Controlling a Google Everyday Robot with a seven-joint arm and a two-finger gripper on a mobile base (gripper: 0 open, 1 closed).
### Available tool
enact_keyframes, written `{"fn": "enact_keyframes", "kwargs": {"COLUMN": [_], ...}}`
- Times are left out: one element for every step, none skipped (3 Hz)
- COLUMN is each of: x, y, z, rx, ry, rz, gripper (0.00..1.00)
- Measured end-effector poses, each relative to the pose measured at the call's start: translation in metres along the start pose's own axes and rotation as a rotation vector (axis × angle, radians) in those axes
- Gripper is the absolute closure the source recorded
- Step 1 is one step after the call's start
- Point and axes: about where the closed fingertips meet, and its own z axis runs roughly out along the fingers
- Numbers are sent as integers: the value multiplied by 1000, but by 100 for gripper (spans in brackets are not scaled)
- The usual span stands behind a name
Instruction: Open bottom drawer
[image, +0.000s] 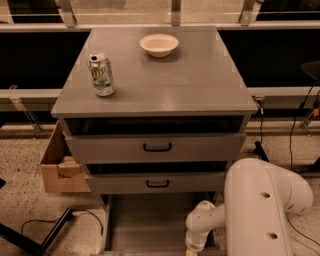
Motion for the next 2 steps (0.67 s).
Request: {"fn": "enact_keyframes", "kwargs": {"x": [0,1], "y": [0,1], "z": [0,1], "rx": [0,-3], "ry": [0,1], "rz": [0,0], "gripper": [88,67]}}
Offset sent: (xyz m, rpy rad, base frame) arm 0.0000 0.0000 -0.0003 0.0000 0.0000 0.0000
